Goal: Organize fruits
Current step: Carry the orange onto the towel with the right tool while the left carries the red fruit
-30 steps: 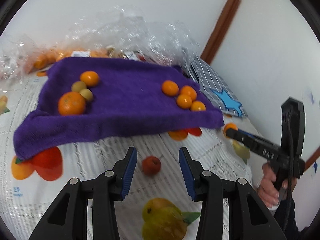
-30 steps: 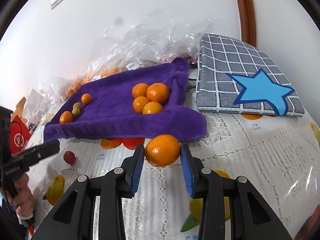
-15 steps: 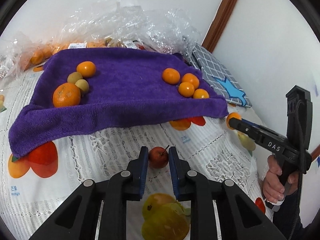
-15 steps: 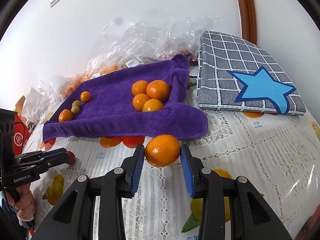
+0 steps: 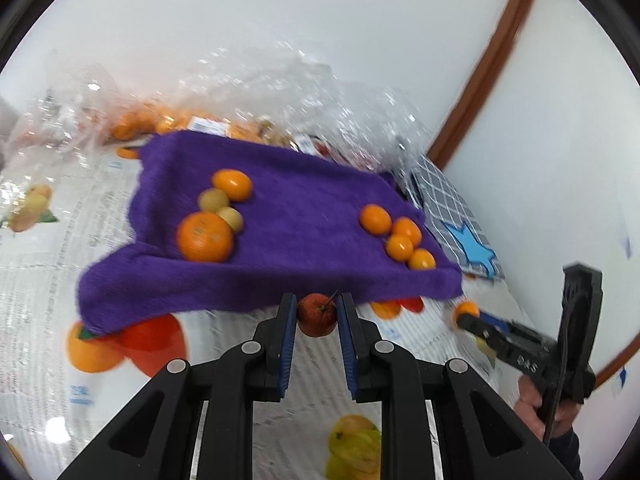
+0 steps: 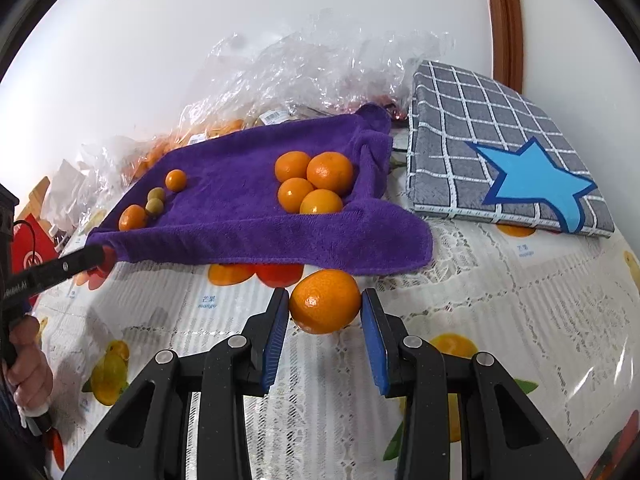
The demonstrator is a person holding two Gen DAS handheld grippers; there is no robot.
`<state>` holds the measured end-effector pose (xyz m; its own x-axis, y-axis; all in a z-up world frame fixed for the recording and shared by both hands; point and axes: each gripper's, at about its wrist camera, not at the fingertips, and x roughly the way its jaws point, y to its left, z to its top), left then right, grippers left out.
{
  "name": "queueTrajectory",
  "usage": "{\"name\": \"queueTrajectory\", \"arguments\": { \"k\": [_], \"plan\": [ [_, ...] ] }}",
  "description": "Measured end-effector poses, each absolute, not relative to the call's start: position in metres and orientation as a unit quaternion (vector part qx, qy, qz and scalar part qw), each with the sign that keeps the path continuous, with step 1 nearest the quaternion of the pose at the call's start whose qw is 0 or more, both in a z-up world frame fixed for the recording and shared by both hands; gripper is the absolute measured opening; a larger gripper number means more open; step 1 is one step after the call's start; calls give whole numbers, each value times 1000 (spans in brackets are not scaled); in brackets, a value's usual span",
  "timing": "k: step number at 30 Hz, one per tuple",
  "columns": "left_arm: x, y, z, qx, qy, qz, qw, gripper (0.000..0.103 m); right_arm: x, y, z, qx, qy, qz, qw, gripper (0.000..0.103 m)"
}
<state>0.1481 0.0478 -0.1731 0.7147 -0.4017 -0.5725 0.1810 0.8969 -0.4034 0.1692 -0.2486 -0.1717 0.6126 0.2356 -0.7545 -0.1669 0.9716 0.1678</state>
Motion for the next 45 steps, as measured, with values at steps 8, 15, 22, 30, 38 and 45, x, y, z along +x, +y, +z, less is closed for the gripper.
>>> {"name": "queueTrajectory", "arguments": {
  "k": [8,15,22,30,38,45],
  "plan": [
    [147,71,-165,-196,312,-138,919,20,165,-235,-167,50,435,126,890,37],
    [151,89,-160,-224,314,-117,915,20,165,-217,-145,51,423,146,893,37],
    [145,98,-123,-204,299,-99,927,20,176,-207,-125,43,407,157,899,37],
    [145,113,-104,-218,318,-62,921,20,194,-205,-96,39,386,152,909,37],
    [154,119,-79,-222,307,-59,923,20,221,-204,-64,33,364,163,916,37],
    [177,113,-65,-212,306,-55,927,20,241,-197,-46,24,346,167,923,37]
  ]
}}
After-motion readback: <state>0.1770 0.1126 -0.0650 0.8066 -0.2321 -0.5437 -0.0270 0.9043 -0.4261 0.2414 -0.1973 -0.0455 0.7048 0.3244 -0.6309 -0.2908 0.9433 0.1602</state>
